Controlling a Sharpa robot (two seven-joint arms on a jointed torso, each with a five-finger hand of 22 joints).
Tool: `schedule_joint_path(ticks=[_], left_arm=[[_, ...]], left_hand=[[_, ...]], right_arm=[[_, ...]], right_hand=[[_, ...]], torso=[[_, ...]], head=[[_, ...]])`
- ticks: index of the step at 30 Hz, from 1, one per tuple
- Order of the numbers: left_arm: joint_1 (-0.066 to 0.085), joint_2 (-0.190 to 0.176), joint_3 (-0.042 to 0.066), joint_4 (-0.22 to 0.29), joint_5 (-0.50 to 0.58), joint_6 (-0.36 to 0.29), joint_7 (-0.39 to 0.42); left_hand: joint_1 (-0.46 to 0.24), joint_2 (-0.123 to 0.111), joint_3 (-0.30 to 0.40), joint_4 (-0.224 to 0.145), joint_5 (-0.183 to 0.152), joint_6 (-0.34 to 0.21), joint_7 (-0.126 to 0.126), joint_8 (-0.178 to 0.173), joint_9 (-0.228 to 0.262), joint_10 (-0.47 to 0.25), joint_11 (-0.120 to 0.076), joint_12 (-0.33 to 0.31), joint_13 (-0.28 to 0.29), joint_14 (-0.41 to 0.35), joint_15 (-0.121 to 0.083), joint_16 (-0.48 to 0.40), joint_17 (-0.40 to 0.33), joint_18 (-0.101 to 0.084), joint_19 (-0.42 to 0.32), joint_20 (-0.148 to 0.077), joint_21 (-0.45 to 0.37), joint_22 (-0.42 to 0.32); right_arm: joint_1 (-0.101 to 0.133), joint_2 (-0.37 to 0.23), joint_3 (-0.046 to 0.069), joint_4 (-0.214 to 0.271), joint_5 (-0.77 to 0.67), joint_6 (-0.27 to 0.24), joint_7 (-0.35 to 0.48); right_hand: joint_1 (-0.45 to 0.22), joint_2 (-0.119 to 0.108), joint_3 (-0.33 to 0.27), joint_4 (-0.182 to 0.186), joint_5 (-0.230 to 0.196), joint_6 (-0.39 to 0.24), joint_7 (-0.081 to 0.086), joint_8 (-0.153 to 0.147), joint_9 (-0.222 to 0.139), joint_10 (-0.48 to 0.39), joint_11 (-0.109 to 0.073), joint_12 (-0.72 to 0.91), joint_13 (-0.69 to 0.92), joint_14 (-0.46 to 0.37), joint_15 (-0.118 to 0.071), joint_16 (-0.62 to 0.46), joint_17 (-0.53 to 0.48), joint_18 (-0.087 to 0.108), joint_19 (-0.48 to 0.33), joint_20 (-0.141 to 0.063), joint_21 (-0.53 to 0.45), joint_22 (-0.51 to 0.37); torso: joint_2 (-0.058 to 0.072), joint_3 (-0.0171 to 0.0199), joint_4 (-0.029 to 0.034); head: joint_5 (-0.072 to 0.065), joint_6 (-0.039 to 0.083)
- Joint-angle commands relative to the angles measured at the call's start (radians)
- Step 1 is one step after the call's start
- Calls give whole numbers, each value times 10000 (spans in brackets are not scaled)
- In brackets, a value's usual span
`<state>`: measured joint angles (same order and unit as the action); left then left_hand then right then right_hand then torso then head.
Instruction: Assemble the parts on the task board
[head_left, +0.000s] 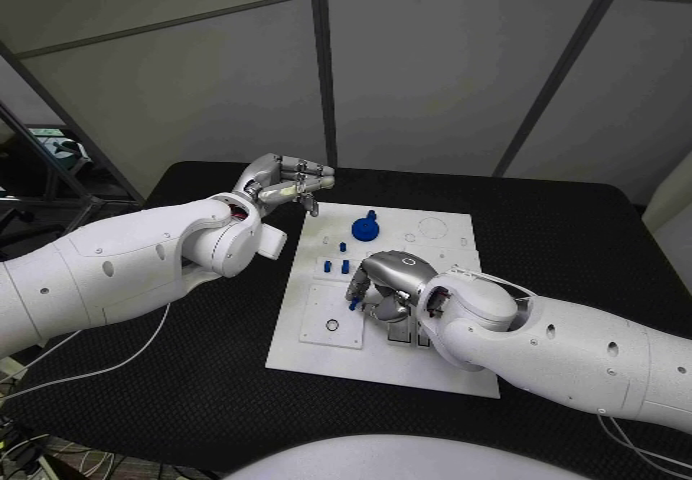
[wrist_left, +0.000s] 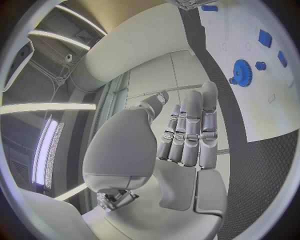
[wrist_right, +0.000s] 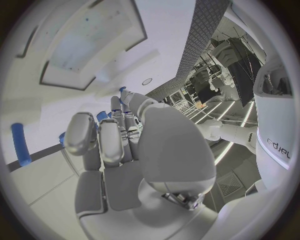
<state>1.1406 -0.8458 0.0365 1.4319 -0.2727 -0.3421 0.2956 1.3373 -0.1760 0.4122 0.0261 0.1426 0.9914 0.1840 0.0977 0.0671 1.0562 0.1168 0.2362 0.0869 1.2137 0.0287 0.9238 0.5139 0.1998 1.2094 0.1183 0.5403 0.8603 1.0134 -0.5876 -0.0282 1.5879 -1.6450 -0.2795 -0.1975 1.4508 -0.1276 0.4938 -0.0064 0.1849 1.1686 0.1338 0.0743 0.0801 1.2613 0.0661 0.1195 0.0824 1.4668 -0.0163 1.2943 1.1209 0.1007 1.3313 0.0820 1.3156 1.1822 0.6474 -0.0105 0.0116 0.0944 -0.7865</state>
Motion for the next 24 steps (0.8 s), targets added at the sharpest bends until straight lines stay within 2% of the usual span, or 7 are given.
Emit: schedule_joint_path(ticks=[1, 7, 10, 13, 18, 24], left_arm=[[17, 15, 6, -3, 43, 139, -17], [17, 31, 5, -12, 43, 147, -28], [17, 37, 5, -17, 43, 147, -30], [17, 41, 5, -26, 43, 147, -32], [17, 48, 5, -45, 43, 152, -38], [17, 62, 3, -80, 43, 160, -48]], left_hand=[[19, 108, -46, 4, 4, -52, 26, -56, -12, -110, 0, 52, 2, -45, 3, 63, -17, -185, -10, 45, -75, -14], [19, 108, -46, 4, 4, -52, 26, -56, -12, -110, 0, 52, 2, -45, 3, 63, -17, -185, -10, 45, -75, -14], [19, 108, -46, 4, 4, -52, 26, -56, -12, -110, 0, 52, 2, -45, 3, 63, -17, -185, -10, 45, -75, -14], [19, 108, -46, 4, 4, -52, 26, -56, -12, -110, 0, 52, 2, -45, 3, 63, -17, -185, -10, 45, -75, -14], [19, 108, -46, 4, 4, -52, 26, -56, -12, -110, 0, 52, 2, -45, 3, 63, -17, -185, -10, 45, -75, -14], [28, 115, -59, 5, 6, -66, 30, -62, -12, -132, 4, 63, 2, -53, 8, 67, -29, -185, -9, 48, -86, -23]], right_arm=[[4, 14, -7, -3, -102, 194, -53], [4, 57, -15, -10, -105, 437, -36], [5, 58, -81, -34, -96, 434, 42], [5, 59, -112, -60, -80, 349, 89], [6, 49, -136, -78, -66, 98, 137], [6, 12, -144, -50, -45, -244, 216]], right_hand=[[-67, 20, 67, 18, 42, 22, 45, 52, 17, 8, -20, 18, 9, 364, -11, 25, -9, -134, -15, 61, 41, 2], [-216, -34, -23, 47, 61, -12, 48, 23, 15, -41, -13, -3, 9, 353, 2, 38, -29, -126, -57, 79, 25, -21], [-431, -129, -106, 122, 199, -336, 155, -119, -59, -387, 92, -188, -75, 323, 86, 8, -129, -98, -177, 129, -75, -167], [-652, -281, -178, 208, 246, -791, 319, -149, -145, -842, 271, -414, -182, 283, 229, -36, -253, -59, -328, 238, -220, -372], [-767, -410, -249, 235, 236, -1160, 339, -136, -155, -1395, 387, -538, -206, 232, 324, -78, -385, 1, -491, 355, -391, -605], [-783, -446, -293, 229, 234, -1284, 336, -127, -148, -1622, 417, -518, -200, 209, 350, -90, -442, 24, -549, 393, -458, -692]], torso=[[-5, -2, 3], [-6, -4, 1], [-9, -9, -9], [-13, -5, -16], [-13, -1, -10], [-12, 3, -12]], head=[[3, -4], [7, -6], [11, -5], [16, 0], [4, 2], [-3, 28]])
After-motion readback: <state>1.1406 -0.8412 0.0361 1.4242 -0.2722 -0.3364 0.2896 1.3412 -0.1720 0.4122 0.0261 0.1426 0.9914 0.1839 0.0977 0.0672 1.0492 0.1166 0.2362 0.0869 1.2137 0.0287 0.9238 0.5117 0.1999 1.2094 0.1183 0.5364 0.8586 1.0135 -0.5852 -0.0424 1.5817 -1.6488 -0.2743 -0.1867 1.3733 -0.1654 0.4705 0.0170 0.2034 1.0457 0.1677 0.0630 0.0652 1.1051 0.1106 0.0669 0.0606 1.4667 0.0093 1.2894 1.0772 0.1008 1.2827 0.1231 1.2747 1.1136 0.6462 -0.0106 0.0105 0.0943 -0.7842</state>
